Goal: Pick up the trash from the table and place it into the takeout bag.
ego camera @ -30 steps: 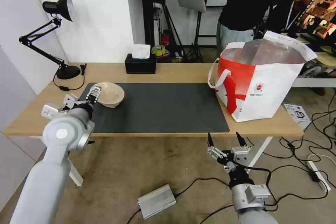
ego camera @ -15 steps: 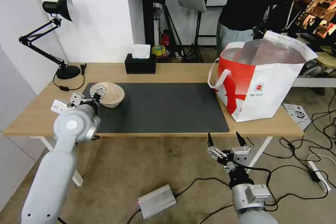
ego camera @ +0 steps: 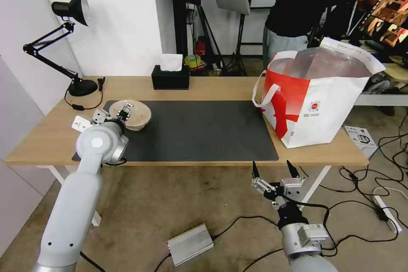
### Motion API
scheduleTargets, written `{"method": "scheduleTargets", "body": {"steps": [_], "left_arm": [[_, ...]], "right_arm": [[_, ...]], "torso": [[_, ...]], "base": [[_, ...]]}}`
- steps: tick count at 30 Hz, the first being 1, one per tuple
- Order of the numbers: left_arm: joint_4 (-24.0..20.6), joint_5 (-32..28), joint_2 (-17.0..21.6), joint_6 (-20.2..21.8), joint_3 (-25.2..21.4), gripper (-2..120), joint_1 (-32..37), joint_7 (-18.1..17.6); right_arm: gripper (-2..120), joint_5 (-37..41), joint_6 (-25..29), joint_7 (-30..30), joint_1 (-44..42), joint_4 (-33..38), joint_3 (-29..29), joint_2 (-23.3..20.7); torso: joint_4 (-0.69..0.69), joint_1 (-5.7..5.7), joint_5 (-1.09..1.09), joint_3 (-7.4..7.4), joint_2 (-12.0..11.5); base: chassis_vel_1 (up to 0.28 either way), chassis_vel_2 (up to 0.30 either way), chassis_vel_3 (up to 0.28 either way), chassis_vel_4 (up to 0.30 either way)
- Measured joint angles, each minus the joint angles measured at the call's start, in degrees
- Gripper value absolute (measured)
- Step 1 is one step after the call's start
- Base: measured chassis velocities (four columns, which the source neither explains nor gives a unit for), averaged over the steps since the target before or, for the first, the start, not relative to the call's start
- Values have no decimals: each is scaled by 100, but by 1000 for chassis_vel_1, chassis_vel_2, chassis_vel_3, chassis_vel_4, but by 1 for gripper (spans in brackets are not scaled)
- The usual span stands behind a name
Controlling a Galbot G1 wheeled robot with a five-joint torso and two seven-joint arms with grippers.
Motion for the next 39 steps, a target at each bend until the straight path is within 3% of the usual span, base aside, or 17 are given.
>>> {"method": "scheduleTargets", "body": {"steps": [39], "left_arm": [[792, 407, -334, -33, 213, 100, -368, 11]], "right_arm": [[100, 0, 0, 0, 0, 0, 0, 0]], "torso": [[0, 0, 0, 0, 0]], "base": [[0, 0, 0, 0]]}}
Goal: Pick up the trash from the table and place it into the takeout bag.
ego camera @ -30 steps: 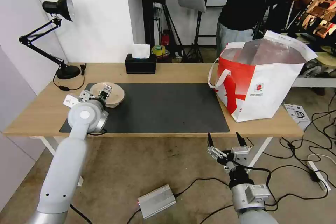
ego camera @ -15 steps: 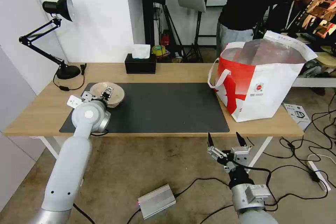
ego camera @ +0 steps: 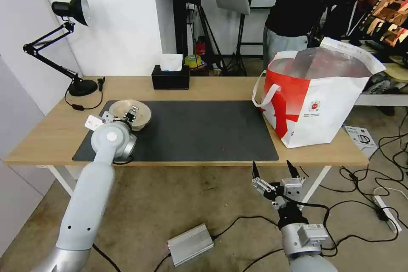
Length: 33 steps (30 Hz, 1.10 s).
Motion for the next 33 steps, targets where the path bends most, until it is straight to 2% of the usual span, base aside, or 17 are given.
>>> {"method": "scheduleTargets", "body": {"steps": [10, 11, 13, 14, 16, 19, 20, 24, 25, 27, 29, 32, 33], "left_arm": [[257, 48, -88, -1, 140, 97, -184, 26], [289, 55, -119, -1, 171, 91, -207, 32], [299, 70, -137, -8, 196, 87, -213, 44], [299, 84, -153, -34, 232, 79, -213, 128], [296, 91, -167, -53, 256, 75, -212, 177], [294, 131, -237, -81, 298, 61, -212, 204], [294, 131, -237, -81, 298, 61, -212, 204], [284, 152, -246, -88, 309, 43, -193, 203], [284, 152, -246, -88, 309, 43, -193, 203], [263, 154, -233, -88, 292, 32, -171, 201], [254, 154, -228, -88, 286, 28, -161, 199], [209, 155, -217, -91, 247, 14, -112, 195], [209, 155, -217, -91, 247, 14, -112, 195]], "right_arm": [[100, 0, 0, 0, 0, 0, 0, 0], [100, 0, 0, 0, 0, 0, 0, 0], [100, 0, 0, 0, 0, 0, 0, 0], [100, 0, 0, 0, 0, 0, 0, 0], [100, 0, 0, 0, 0, 0, 0, 0], [100, 0, 0, 0, 0, 0, 0, 0], [100, 0, 0, 0, 0, 0, 0, 0], [100, 0, 0, 0, 0, 0, 0, 0], [100, 0, 0, 0, 0, 0, 0, 0], [100, 0, 0, 0, 0, 0, 0, 0], [100, 0, 0, 0, 0, 0, 0, 0], [100, 0, 0, 0, 0, 0, 0, 0], [100, 0, 0, 0, 0, 0, 0, 0]], "torso": [[0, 0, 0, 0, 0], [0, 0, 0, 0, 0], [0, 0, 0, 0, 0], [0, 0, 0, 0, 0], [0, 0, 0, 0, 0], [-1, 0, 0, 0, 0], [-1, 0, 0, 0, 0], [0, 0, 0, 0, 0], [0, 0, 0, 0, 0], [-1, 0, 0, 0, 0], [0, 0, 0, 0, 0], [0, 0, 0, 0, 0], [0, 0, 0, 0, 0]], "base": [[0, 0, 0, 0], [0, 0, 0, 0], [0, 0, 0, 0], [0, 0, 0, 0], [0, 0, 0, 0], [0, 0, 0, 0], [0, 0, 0, 0], [0, 0, 0, 0], [0, 0, 0, 0], [0, 0, 0, 0], [0, 0, 0, 0], [0, 0, 0, 0], [0, 0, 0, 0]]}}
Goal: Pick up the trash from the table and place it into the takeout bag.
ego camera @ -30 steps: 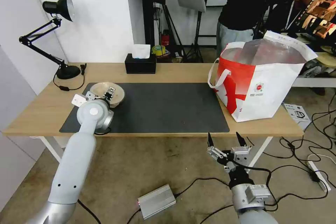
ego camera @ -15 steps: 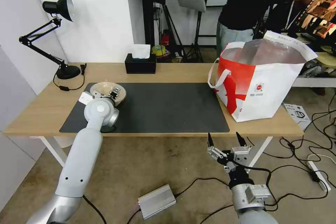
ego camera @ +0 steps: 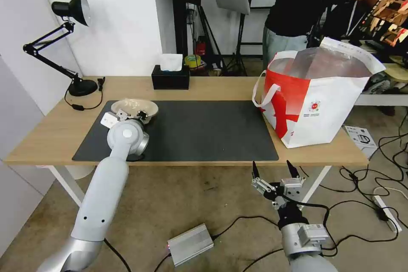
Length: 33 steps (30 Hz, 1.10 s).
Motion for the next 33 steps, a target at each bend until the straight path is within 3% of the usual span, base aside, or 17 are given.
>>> {"method": "scheduleTargets", "body": {"steps": [4, 21, 33], "left_arm": [[-57, 10, 7, -2, -23, 0, 59, 0], [-214, 39, 62, -11, -59, 0, 235, 55], [-732, 46, 319, -23, 78, 0, 307, 448]], "right_arm": [[100, 0, 0, 0, 0, 0, 0, 0], [100, 0, 0, 0, 0, 0, 0, 0], [100, 0, 0, 0, 0, 0, 0, 0]], "torso": [[0, 0, 0, 0, 0], [0, 0, 0, 0, 0], [0, 0, 0, 0, 0]], "base": [[0, 0, 0, 0], [0, 0, 0, 0], [0, 0, 0, 0]]}}
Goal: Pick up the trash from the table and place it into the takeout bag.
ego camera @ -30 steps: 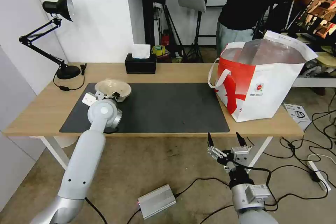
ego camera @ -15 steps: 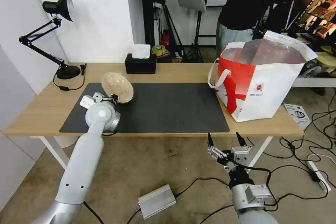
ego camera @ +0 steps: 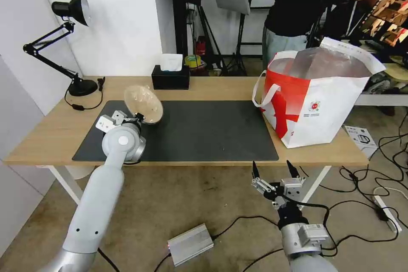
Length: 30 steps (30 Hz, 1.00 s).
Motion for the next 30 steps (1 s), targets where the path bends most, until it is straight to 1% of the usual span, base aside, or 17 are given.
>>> {"method": "scheduleTargets", "body": {"steps": [4, 5, 7, 10, 14, 15, 18, 20, 22, 23, 24, 27, 28, 30], "left_arm": [[-369, -178, 171, 6, 174, 0, -44, 261], [-369, -178, 171, 6, 174, 0, -44, 261], [-475, -249, 210, 9, 272, 0, -150, 404], [-482, -270, 219, 10, 326, 0, -199, 480], [-415, -287, 227, -34, 609, 0, -401, 756], [-415, -287, 227, -34, 609, 0, -401, 756], [-250, -279, 209, -122, 899, 0, -697, 1038], [-194, -278, 199, -155, 982, 0, -798, 1102], [65, -277, 110, -248, 1302, 0, -1205, 1285], [65, -277, 110, -248, 1302, 0, -1205, 1285], [153, -276, 74, -289, 1402, 0, -1334, 1339], [592, -271, -145, -414, 1768, 0, -1835, 1535], [592, -271, -145, -414, 1768, 0, -1835, 1535], [945, -264, -342, -494, 1995, 0, -2170, 1584]], "right_arm": [[100, 0, 0, 0, 0, 0, 0, 0], [100, 0, 0, 0, 0, 0, 0, 0], [100, 0, 0, 0, 0, 0, 0, 0], [100, 0, 0, 0, 0, 0, 0, 0], [100, 0, 0, 0, 0, 0, 0, 0], [100, 0, 0, 0, 0, 0, 0, 0], [100, 0, 0, 0, 0, 0, 0, 0], [100, 0, 0, 0, 0, 0, 0, 0], [100, 0, 0, 0, 0, 0, 0, 0], [100, 0, 0, 0, 0, 0, 0, 0], [100, 0, 0, 0, 0, 0, 0, 0], [100, 0, 0, 0, 0, 0, 0, 0], [100, 0, 0, 0, 0, 0, 0, 0], [100, 0, 0, 0, 0, 0, 0, 0]], "torso": [[1, 0, 0, 0, 0], [1, 0, 0, 0, 0], [-1, 0, 1, 0, 0], [0, 0, 1, 0, 0], [0, 0, 1, 0, 0], [0, 0, 1, 0, 0], [0, 0, 1, 0, 0], [0, 0, 1, 0, 0], [0, 0, 1, 0, 0], [0, 0, 1, 0, 0], [0, 0, 1, 0, 0], [0, 0, 2, 1, 0], [0, 0, 2, 1, 0], [-1, 0, 2, 0, 0]], "base": [[0, 0, 0, 0], [0, 0, 0, 0], [0, 0, 0, 0], [0, 0, 0, 0], [0, 0, 0, 0], [0, 0, 0, 0], [0, 0, 0, 0], [0, 0, 0, 0], [0, 0, 0, 0], [0, 0, 0, 0], [0, 0, 0, 0], [0, 0, 0, 0], [0, 0, 0, 0], [0, 0, 0, 0]]}}
